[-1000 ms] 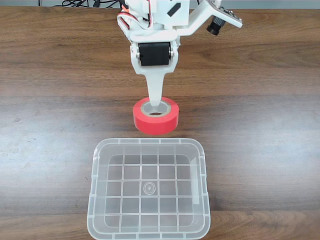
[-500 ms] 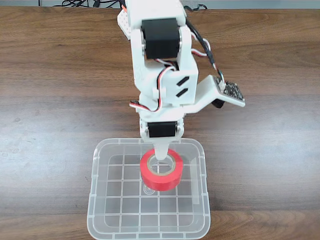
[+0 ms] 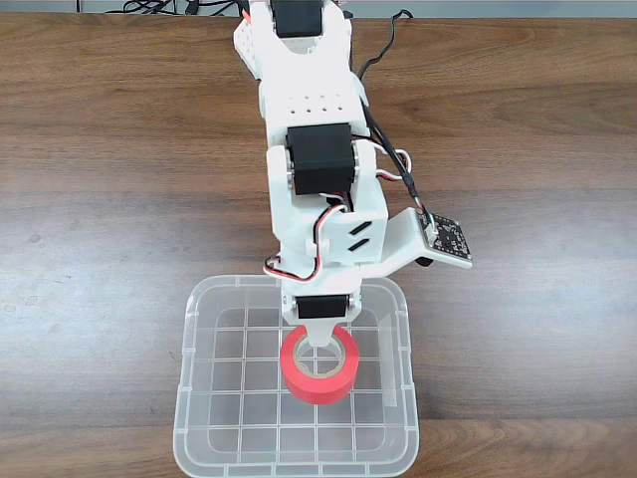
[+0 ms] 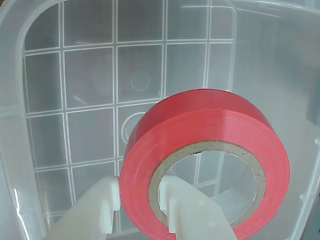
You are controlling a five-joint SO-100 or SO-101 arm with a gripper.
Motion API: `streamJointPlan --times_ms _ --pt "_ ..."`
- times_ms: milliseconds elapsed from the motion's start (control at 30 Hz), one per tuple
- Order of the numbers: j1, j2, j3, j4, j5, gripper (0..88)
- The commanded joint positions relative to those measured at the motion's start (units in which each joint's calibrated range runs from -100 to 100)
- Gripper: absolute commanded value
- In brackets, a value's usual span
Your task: Grab the tape and place it in the box.
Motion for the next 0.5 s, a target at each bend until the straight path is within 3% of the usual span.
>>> streamJointPlan --times_ms 0,233,467 --pt "-0.10 -2.71 -6.04 -0.55 0.05 1.8" --pt "0.12 -2.71 -5.86 0.05 -0.21 15.2" --pt "0.49 -2.79 -5.95 0.13 0.11 15.6"
